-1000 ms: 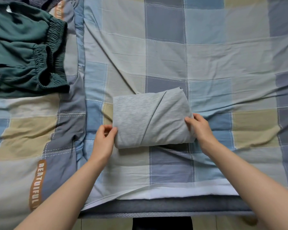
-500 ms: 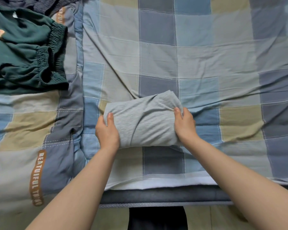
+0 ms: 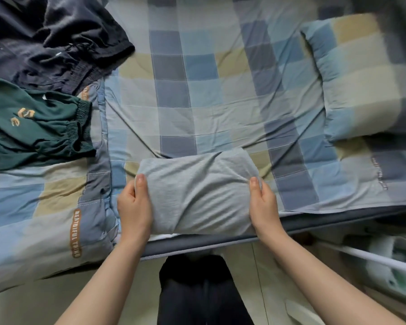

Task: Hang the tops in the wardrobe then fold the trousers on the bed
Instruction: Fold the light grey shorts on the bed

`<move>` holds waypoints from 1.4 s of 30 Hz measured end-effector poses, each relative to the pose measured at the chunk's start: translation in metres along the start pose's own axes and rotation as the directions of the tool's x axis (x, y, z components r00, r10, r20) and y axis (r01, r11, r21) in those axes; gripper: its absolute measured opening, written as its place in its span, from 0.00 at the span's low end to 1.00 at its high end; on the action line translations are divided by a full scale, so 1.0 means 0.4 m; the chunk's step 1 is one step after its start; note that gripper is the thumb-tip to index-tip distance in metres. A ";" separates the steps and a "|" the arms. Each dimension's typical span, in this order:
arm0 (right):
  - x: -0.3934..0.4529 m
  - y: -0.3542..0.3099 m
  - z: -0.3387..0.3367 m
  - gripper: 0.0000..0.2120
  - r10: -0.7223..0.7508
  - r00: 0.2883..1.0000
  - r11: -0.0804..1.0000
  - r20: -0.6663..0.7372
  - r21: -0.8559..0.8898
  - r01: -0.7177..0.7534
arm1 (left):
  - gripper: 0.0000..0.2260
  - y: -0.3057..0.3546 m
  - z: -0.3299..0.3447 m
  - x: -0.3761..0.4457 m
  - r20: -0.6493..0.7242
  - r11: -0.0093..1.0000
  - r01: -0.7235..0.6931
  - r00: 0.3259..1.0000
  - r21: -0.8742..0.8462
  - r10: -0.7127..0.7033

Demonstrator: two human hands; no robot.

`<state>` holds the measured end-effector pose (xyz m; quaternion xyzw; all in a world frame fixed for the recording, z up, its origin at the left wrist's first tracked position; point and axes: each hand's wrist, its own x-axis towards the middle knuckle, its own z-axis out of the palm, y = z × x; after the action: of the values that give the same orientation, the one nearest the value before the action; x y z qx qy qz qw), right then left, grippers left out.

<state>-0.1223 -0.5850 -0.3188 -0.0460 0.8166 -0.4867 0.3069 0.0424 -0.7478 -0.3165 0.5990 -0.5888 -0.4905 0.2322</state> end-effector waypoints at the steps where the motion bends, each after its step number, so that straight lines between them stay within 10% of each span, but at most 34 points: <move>1: -0.037 -0.024 -0.041 0.18 -0.002 1.000 1.000 -0.012 0.001 0.002 | 0.19 0.041 -0.012 -0.038 0.043 1.000 -0.011 0.999 -0.007 0.011; 12: -0.329 -0.137 -0.245 0.16 -0.043 0.965 0.999 -0.259 0.006 0.046 | 0.09 0.247 -0.073 -0.231 0.325 0.992 -0.091 0.939 -0.081 0.113; 19: -0.550 -0.095 -0.253 0.11 0.067 0.836 0.994 -0.545 0.110 -0.008 | 0.09 0.307 -0.098 -0.319 0.592 0.962 -0.274 0.775 -0.001 0.222; 27: -0.849 0.042 -0.267 0.09 0.228 0.592 0.974 -0.773 0.191 -0.126 | 0.12 0.316 -0.087 -0.521 0.836 0.929 -0.370 0.506 -0.012 0.212; 33: -1.113 0.178 -0.296 0.19 0.301 0.348 0.952 -0.888 0.262 -0.156 | 0.22 0.246 -0.083 -0.812 0.952 0.796 -0.595 0.166 -0.110 0.256; 42: -1.543 0.395 -0.386 0.19 0.125 0.016 0.944 -0.992 0.114 -0.309 | 0.20 0.080 -0.174 -1.307 0.959 0.748 -0.606 -0.103 -0.272 0.266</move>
<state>0.3270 -0.1534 -0.1152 0.4048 0.8293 -0.2748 -0.2699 0.1782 -0.2870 -0.0961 -0.0976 -0.8026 -0.5683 -0.1527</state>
